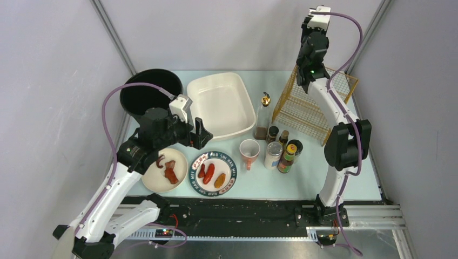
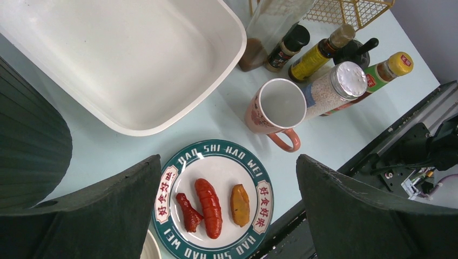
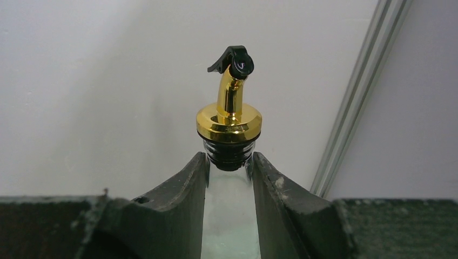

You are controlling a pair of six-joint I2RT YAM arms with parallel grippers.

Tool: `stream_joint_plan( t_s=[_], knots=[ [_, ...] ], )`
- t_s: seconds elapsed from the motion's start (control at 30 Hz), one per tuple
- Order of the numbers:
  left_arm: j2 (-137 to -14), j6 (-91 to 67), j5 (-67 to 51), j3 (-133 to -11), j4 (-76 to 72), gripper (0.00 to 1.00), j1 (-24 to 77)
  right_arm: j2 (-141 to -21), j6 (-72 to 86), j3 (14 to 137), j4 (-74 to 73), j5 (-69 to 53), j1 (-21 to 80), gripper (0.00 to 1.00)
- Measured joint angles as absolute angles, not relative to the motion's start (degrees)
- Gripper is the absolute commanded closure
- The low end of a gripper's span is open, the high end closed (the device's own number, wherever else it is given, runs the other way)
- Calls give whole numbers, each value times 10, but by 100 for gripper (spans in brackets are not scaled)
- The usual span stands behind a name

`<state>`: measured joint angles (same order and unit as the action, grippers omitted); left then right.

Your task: Clear the kitchen counter

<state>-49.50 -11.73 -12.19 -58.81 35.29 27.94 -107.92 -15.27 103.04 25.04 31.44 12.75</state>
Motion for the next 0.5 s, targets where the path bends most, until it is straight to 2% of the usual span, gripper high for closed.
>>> stream_joint_plan(
  t_s=[0.23,0.5],
  knots=[
    [-495,-115,-122,-588,353,2,279,-1084,-153,1032,241,312,125,100],
    [-495,-115,-122,-588,353,2,279,-1060,-135,905,281,311,130,100]
  ],
)
